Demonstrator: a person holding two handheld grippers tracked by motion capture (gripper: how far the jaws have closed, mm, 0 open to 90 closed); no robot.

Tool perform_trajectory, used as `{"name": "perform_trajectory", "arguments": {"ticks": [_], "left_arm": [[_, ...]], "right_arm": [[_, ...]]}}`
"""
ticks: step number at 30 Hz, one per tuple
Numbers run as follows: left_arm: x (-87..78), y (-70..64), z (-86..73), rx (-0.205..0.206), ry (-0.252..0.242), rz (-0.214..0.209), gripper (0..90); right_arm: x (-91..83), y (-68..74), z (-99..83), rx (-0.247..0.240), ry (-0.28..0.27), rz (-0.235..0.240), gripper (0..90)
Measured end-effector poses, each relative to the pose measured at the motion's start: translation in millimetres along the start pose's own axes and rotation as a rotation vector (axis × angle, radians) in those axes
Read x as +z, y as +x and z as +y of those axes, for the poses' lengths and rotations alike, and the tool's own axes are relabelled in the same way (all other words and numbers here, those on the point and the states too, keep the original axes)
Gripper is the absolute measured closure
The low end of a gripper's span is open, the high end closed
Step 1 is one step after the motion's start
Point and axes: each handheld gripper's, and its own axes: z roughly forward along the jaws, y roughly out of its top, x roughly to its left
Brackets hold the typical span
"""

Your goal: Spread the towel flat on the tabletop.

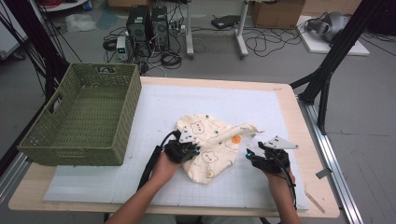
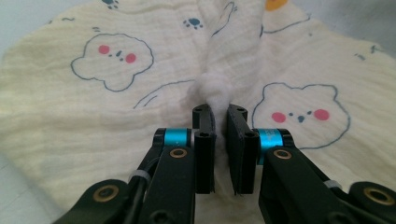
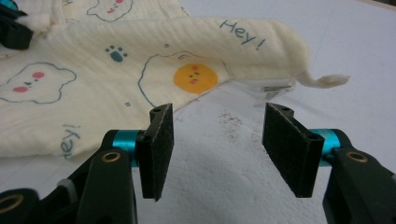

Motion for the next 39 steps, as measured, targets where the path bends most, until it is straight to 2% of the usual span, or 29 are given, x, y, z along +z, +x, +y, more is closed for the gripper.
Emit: {"name": "perform_trajectory", "arguments": {"ticks": [1, 5, 8, 12, 16, 18, 19, 21, 22, 23, 25, 27, 28, 29, 30, 31, 33, 34, 36, 38, 39], "left_arm": [[-3.3, 1.4, -0.8, -0.012, -0.01, -0.009, 80.3], [-14.7, 7.4, -3.6, -0.033, -0.046, -0.003, 79.3], [-20.3, 10.7, -7.3, -0.008, -0.044, 0.051, 83.9], [-34.2, 22.4, -18.8, -0.052, -0.055, 0.098, 84.8], [-56.9, 33.2, -32.5, -0.079, -0.067, 0.13, 84.8], [-68.0, 37.4, -39.5, -0.092, -0.074, 0.145, 84.9], [-73.4, 39.2, -42.8, -0.098, -0.076, 0.154, 85.0], [-83.5, 41.8, -48.6, -0.106, -0.079, 0.169, 85.1], [-87.5, 42.2, -51.1, -0.112, -0.087, 0.174, 85.2], [-91.4, 42.4, -53.2, -0.11, -0.088, 0.179, 85.2], [-97.2, 41.5, -57.1, -0.111, -0.09, 0.179, 85.2], [-99.5, 39.7, -60.0, -0.101, -0.084, 0.178, 85.3], [-99.4, 39.0, -61.2, -0.097, -0.08, 0.175, 85.3], [-98.0, 38.0, -62.3, -0.099, -0.079, 0.17, 85.3], [-95.7, 36.5, -63.4, -0.097, -0.074, 0.16, 85.2], [-93.0, 34.6, -64.4, -0.088, -0.063, 0.148, 85.2], [-86.9, 29.2, -65.7, -0.072, -0.051, 0.133, 84.9], [-84.7, 27.4, -66.2, -0.064, -0.048, 0.123, 84.9], [-81.8, 26.2, -67.1, -0.07, -0.046, 0.106, 81.6], [-83.0, 28.1, -67.3, -0.077, -0.051, 0.106, 71.9], [-85.3, 29.8, -67.0, -0.081, -0.058, 0.111, 70.1]], "right_arm": [[1.3, 1.9, 0.4, -0.005, 0.004, 0.009, 44.2], [8.7, 13.0, 3.0, -0.03, 0.015, 0.056, 45.5], [14.0, 20.8, 4.7, -0.035, 0.016, 0.094, 45.8], [21.6, 31.2, 5.1, -0.04, 0.034, 0.136, 45.7], [32.8, 41.8, 2.6, -0.084, 0.086, 0.151, 46.8], [35.1, 42.3, 2.2, -0.081, 0.084, 0.17, 52.9], [35.9, 41.2, 2.7, -0.072, 0.086, 0.189, 59.6], [36.1, 40.1, 3.7, -0.083, 0.089, 0.228, 84.6], [36.5, 41.3, 5.0, -0.107, 0.093, 0.227, 85.5], [36.7, 42.6, 6.7, -0.129, 0.101, 0.214, 86.1], [37.5, 43.2, 10.4, -0.169, 0.11, 0.152, 86.3], [38.9, 38.3, 13.9, -0.157, 0.105, 0.092, 86.3], [40.7, 32.6, 18.8, -0.143, 0.108, 0.013, 86.2], [40.7, 32.6, 18.8, -0.143, 0.108, 0.013, 86.2], [45.2, 27.6, 25.3, -0.144, 0.127, -0.06, 86.1], [45.2, 27.6, 25.3, -0.144, 0.127, -0.06, 86.1], [54.0, 24.8, 33.6, -0.144, 0.157, -0.1, 82.1], [54.0, 24.8, 33.6, -0.144, 0.157, -0.1, 82.1], [54.2, 24.2, 36.6, -0.13, 0.133, -0.083, 73.1], [48.1, 23.2, 36.7, -0.11, 0.107, -0.069, 67.2], [43.2, 22.4, 36.3, -0.096, 0.092, -0.058, 65.6]]}}
